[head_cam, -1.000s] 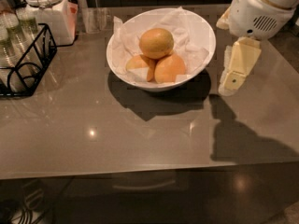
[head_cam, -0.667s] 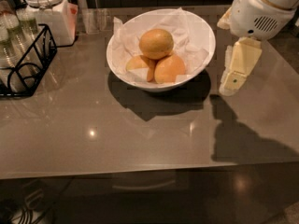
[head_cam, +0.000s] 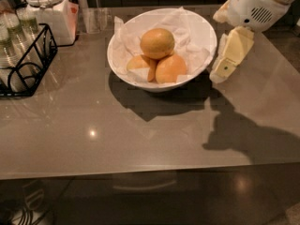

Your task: Pick orange from white bowl

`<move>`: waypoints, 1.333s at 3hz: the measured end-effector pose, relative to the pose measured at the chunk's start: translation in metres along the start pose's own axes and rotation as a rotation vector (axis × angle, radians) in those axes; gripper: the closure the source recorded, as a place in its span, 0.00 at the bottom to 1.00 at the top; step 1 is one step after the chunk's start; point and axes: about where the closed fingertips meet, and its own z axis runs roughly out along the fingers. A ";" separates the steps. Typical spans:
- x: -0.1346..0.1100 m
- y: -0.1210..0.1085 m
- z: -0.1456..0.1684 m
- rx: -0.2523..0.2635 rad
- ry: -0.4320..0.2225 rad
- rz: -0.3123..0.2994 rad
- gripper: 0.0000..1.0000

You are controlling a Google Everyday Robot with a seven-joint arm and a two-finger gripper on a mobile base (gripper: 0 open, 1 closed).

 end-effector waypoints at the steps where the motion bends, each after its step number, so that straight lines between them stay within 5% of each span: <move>1: -0.032 -0.023 0.016 -0.039 -0.059 -0.033 0.00; 2: -0.056 -0.038 0.029 -0.068 -0.096 -0.059 0.00; 4: -0.063 -0.044 0.034 -0.056 -0.126 -0.060 0.00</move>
Offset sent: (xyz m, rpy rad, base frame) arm 0.0907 0.1088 -0.0030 0.1251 0.0744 0.2124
